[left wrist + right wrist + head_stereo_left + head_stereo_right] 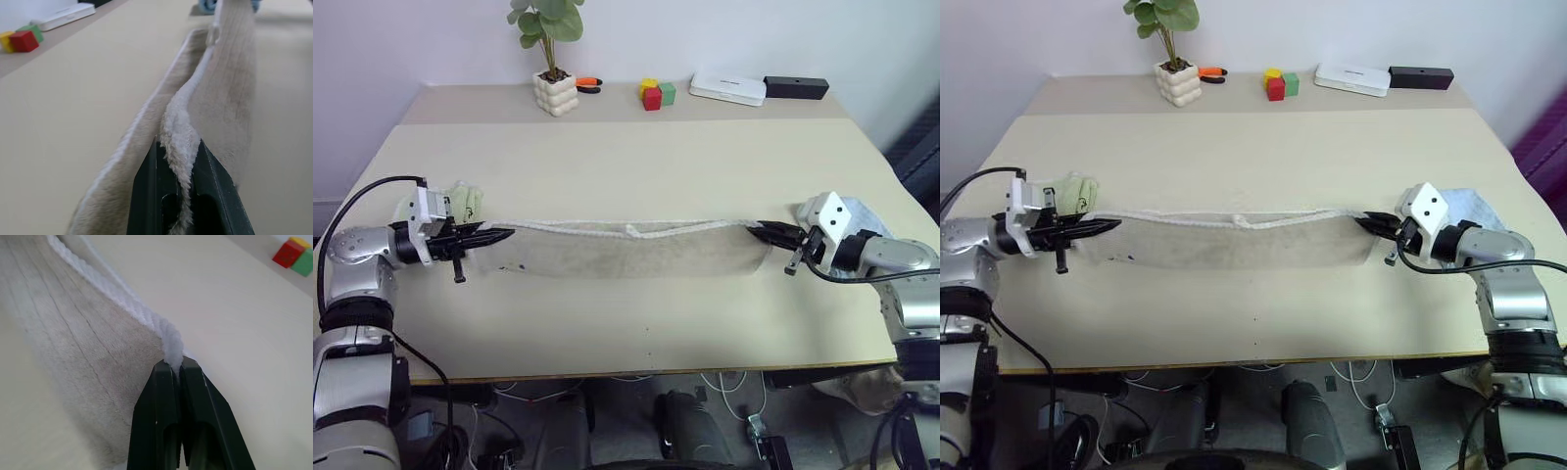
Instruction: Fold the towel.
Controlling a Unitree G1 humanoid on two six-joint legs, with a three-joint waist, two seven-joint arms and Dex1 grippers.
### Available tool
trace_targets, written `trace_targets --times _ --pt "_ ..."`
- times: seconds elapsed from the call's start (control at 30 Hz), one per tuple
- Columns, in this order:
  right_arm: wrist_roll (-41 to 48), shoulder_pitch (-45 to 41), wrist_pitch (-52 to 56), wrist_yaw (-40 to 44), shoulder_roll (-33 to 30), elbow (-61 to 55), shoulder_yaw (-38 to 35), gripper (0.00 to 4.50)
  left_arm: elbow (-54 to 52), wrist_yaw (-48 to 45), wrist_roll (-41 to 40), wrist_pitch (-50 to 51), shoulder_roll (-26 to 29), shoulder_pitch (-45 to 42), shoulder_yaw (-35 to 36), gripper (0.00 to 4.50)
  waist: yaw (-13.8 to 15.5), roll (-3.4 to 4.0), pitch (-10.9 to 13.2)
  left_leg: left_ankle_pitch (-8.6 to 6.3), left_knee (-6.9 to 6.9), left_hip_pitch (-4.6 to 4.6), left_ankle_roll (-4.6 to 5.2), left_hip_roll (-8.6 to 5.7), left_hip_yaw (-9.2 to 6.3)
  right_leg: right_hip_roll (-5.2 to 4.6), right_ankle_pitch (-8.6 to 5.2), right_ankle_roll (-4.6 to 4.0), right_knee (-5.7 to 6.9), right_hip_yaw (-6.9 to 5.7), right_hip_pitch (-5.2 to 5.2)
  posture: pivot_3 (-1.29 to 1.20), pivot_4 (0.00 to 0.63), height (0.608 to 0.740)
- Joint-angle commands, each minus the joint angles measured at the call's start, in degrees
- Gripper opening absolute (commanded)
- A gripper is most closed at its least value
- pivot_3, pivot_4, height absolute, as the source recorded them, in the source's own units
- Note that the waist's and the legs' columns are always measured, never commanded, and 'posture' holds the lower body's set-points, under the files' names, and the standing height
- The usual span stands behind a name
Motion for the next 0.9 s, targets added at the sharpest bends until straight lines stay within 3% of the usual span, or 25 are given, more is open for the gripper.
trace_targets --times 0.03,0.5,0.9 --pt "-1.1 -2.8 -1.9 -0.9 0.7 1.9 0.0 0.0 3.6 2.7 3.1 -2.6 -0.5 -3.0 0.9 0.05 0.0 0.0 0.0 0.0 0.0 0.0 0.0 0.0 0.0 0.0 0.0 0.0 0.0 0.0 0.0 0.0 0.15 0.74" --pt "-7.3 -8.6 -6.1 -4.5 3.6 11.5 3.5 0.0 12.6 10.9 14.0 -5.7 -2.7 -7.6 -0.7 0.05 0.0 0.0 0.0 0.0 0.0 0.0 0.0 0.0 0.0 0.0 0.0 0.01 0.04 0.0 0.0 0.0 0.15 0.74" --pt "-8.6 -12.2 -7.4 -5.9 4.7 16.8 4.5 0.0 14.8 15.8 17.8 -6.6 -4.0 -9.5 -0.3 0.05 -0.1 0.0 0.0 0.0 -0.01 0.0 0.0 -0.01 0.0 0.0 0.0 0.01 0.06 0.0 -0.01 0.0 0.15 0.74"
